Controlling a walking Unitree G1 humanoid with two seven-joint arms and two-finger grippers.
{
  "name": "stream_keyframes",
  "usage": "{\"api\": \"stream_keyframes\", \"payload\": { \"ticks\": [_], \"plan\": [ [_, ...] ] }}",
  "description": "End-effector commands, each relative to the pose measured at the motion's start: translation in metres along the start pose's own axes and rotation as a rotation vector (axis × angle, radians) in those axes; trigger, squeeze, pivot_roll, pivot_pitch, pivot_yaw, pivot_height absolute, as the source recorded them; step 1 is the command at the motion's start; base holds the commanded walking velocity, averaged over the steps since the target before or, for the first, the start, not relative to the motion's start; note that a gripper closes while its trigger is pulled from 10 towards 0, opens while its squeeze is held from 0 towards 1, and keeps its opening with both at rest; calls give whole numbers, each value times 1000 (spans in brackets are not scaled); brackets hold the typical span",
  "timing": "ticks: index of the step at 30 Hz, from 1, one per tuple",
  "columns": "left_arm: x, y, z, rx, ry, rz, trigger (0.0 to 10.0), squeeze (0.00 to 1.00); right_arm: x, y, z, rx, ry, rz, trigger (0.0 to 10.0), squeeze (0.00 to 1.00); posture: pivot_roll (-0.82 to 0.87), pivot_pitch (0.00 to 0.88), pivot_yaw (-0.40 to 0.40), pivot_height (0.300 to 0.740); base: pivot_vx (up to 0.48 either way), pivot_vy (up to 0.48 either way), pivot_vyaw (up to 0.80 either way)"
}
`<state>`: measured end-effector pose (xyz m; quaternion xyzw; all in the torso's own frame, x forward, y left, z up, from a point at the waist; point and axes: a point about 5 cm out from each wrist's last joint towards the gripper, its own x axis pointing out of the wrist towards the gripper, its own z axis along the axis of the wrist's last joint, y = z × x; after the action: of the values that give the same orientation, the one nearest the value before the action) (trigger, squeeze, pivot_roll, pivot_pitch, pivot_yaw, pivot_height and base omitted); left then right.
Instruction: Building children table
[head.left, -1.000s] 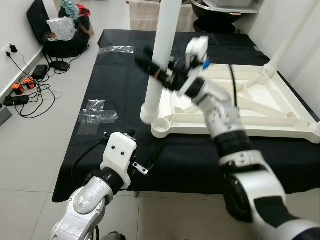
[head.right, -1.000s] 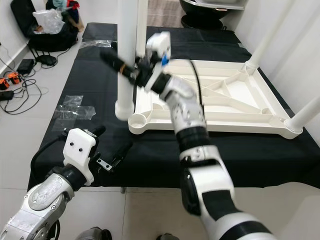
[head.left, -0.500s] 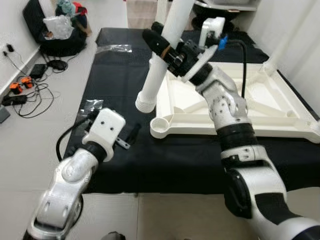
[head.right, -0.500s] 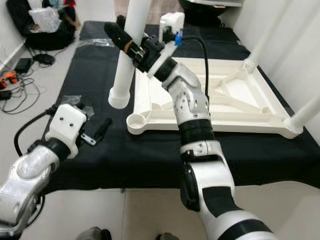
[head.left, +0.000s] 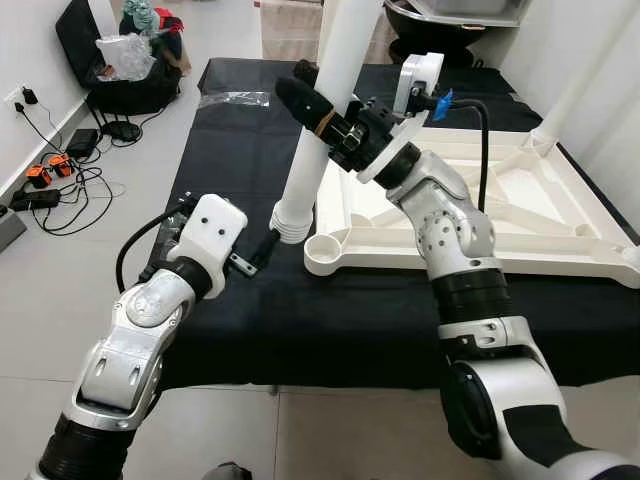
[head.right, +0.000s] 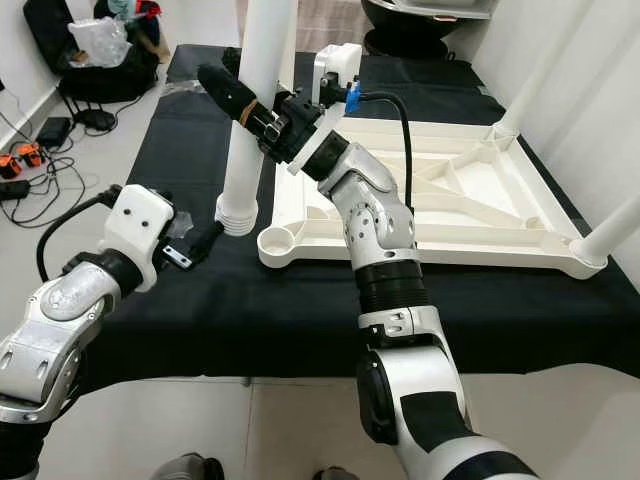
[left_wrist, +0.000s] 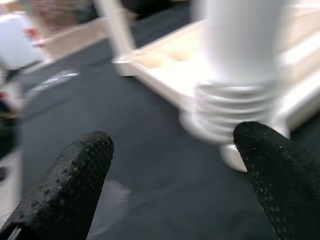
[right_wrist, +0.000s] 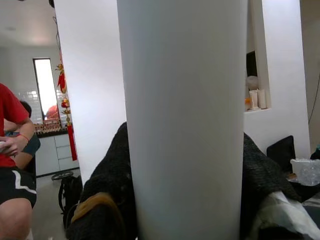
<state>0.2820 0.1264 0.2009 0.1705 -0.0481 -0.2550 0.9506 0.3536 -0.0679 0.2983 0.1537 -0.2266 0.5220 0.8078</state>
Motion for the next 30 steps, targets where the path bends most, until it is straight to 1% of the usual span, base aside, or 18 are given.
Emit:
{"api": "stream_keyframes", "payload": {
  "ticks": [1,4,5,10,12,14,19,20,23,24,28,30],
  "plan": [
    [3,-15,1,-7,-3,-76,10000,0,9,9,2,7,-19,42,0,0,73,73,-74,740,0,0,0],
    [3,-15,1,-7,-3,-76,10000,0,9,9,2,7,-19,42,0,0,73,73,-74,740,0,0,0],
    [4,-12,1,8,-2,-56,10000,0,11,11,3,11,-24,44,0,0,74,76,-76,740,0,0,0],
    [5,-6,0,22,0,-25,10000,0,12,14,3,18,-26,53,0,0,77,76,-77,740,0,0,0],
    [7,3,-2,40,-4,10,10000,0,11,19,3,31,-25,70,0,0,76,81,-78,740,0,0,0],
    [8,9,-3,56,-6,22,10000,0,9,25,4,44,-26,90,0,0,76,81,-78,740,0,0,0],
    [11,11,0,54,-24,19,10000,0,8,31,3,55,-23,99,0,0,72,81,-74,740,0,0,0],
    [13,9,1,65,-33,7,235,0,8,32,3,57,-22,101,0,0,71,81,-73,740,0,0,0],
    [13,8,1,72,-39,0,235,0,8,33,2,58,-21,102,0,0,71,81,-73,740,0,0,0],
    [14,6,1,72,-44,-11,0,0,8,34,2,60,-20,103,0,0,69,81,-70,740,0,0,0],
    [17,0,2,74,-49,-24,0,0,7,35,-1,60,-18,94,0,0,70,82,-69,740,0,0,0],
    [17,0,2,83,-46,-21,0,0,7,34,-1,59,-16,87,0,0,70,82,-69,740,0,0,0]
  ]
}}
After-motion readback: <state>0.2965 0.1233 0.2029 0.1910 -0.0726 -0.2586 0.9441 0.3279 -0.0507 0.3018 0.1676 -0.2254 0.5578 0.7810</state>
